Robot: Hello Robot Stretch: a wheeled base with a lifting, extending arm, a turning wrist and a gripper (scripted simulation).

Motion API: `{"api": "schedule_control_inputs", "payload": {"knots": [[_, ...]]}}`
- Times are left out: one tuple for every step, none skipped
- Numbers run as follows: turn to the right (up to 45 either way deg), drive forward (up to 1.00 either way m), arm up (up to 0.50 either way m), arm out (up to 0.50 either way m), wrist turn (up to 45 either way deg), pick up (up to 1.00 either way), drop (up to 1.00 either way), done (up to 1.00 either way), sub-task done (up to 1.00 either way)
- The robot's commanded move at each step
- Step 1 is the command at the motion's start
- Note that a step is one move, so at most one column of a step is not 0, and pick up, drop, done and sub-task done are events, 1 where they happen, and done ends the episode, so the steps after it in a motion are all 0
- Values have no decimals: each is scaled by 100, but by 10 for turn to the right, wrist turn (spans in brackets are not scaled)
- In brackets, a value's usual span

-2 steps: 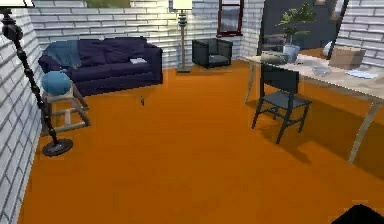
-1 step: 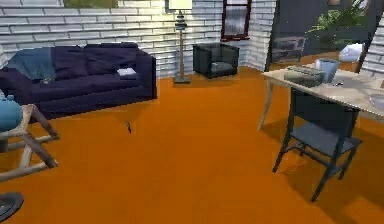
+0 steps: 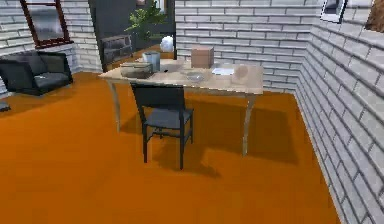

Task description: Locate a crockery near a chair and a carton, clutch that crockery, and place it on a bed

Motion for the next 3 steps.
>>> {"api": "schedule_control_inputs", "payload": {"knots": [[120, 0, 0, 0, 0, 0, 0, 0, 0], [0, 95, 0, 0, 0, 0, 0, 0, 0], [420, 0, 0, 0, 0, 0, 0, 0, 0]]}}
